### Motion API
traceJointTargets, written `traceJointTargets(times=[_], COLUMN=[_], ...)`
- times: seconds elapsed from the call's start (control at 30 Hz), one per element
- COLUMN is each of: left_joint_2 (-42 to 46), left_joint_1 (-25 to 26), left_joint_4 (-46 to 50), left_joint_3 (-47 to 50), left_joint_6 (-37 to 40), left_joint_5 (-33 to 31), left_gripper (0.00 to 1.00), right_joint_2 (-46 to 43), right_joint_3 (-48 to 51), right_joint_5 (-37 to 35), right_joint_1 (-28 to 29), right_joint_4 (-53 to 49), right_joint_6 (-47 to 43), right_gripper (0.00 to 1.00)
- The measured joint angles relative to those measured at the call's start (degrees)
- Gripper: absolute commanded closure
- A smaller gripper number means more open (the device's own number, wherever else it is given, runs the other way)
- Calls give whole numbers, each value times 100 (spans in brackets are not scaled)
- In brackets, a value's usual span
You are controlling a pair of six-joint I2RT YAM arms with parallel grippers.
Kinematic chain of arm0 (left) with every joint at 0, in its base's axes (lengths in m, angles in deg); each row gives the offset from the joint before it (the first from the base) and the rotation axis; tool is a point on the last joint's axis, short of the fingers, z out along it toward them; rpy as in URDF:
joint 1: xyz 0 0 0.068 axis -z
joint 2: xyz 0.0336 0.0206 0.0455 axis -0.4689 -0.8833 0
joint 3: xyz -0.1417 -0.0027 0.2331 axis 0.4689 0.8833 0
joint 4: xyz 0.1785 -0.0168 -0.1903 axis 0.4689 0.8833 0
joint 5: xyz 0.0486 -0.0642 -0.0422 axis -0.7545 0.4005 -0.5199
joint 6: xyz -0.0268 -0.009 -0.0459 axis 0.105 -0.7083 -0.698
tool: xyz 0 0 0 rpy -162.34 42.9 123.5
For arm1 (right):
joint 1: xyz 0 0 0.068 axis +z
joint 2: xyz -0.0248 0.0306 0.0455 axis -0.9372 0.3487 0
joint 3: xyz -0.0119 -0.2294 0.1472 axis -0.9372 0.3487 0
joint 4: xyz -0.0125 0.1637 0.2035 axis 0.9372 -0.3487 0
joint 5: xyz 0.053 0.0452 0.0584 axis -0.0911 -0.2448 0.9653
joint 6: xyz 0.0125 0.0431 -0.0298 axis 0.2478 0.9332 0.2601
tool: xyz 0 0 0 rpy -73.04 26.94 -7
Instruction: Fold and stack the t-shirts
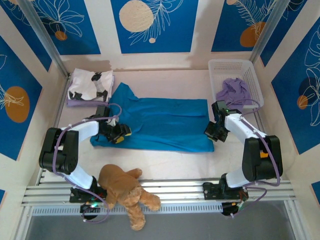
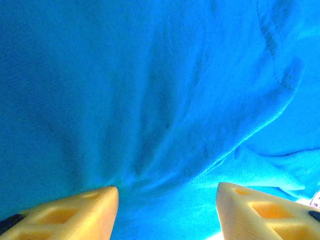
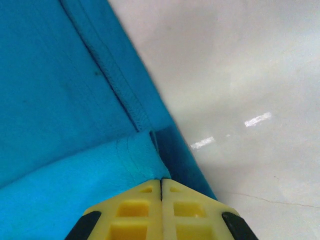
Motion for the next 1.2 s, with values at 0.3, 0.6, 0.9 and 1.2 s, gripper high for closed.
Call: traceJointTargets(times=[0.3,0.6,0.9,1.2], left_joint_2=[-26,-52,-59,-46], left_joint_1=[0,0,-7,-44], left_joint_4=[-59,-160,-212,-197], left_joint_3=[7,28,48,48], left_joint_6=[0,2,24,111], left_joint_5=[55,105,144,149], left_gripper=[42,42,42,41], right_joint_2=[-4,-22,-70,570], right_joint_3=[-20,-17,181,203], right_joint_5=[76,184,289,487], right_joint_1=[-343,-490,-601,-789], right_joint_4=[74,350,723,796], right_joint_6=[15,26,101,96], right_gripper=[100,100,100,91])
